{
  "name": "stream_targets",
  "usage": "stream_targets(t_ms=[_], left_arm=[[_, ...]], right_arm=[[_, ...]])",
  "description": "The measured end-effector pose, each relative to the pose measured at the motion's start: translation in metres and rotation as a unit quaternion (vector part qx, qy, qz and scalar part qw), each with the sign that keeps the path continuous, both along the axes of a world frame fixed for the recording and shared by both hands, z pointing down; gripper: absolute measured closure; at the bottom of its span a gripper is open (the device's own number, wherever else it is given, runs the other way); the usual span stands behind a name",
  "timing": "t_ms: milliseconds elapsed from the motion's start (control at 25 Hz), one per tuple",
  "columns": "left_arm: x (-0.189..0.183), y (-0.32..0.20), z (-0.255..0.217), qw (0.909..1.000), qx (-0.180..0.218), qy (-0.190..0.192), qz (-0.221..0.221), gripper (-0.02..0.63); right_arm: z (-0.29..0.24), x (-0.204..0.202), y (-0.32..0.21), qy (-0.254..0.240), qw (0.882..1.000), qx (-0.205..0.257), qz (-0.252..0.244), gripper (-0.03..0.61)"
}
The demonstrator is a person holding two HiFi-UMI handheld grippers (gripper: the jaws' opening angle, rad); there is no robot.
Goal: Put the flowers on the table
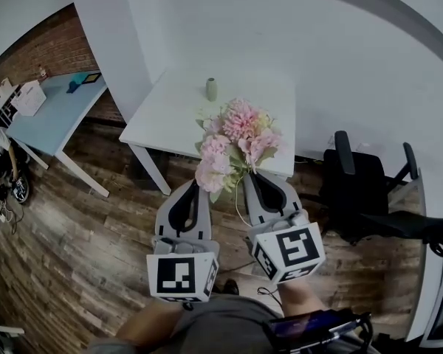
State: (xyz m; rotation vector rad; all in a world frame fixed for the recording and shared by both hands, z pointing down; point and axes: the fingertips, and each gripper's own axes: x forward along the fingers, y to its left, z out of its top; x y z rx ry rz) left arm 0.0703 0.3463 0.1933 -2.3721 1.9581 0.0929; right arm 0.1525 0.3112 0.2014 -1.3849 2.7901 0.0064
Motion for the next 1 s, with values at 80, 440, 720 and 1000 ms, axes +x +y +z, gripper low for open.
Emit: stream_targets(t_ms=[80,440,720,1000], left_arm=[[0.0,-0.007,0.004,1.0,0.002,0.001,-0.005,0.606],[-0.032,-0.098,0.021,0.9994,-0.029,0.016,-0.001,0.606],[-0.077,-0.182,0.035,0.9988,-0.042,0.025,0.007,0.606],[-0.111,-0.264,0.035,0.9977,-0.05,0.033,0.031,0.606]], right_arm=[[0.004,-0.001,-0.007,0.002,1.0,0.0,-0.005,0.567],[0.017,-0.033,-0.095,0.017,1.0,-0.023,-0.003,0.567],[0.026,-0.069,-0.175,0.015,0.999,-0.03,0.014,0.567],[0.023,-0.106,-0.257,0.005,0.999,-0.025,0.038,0.567]])
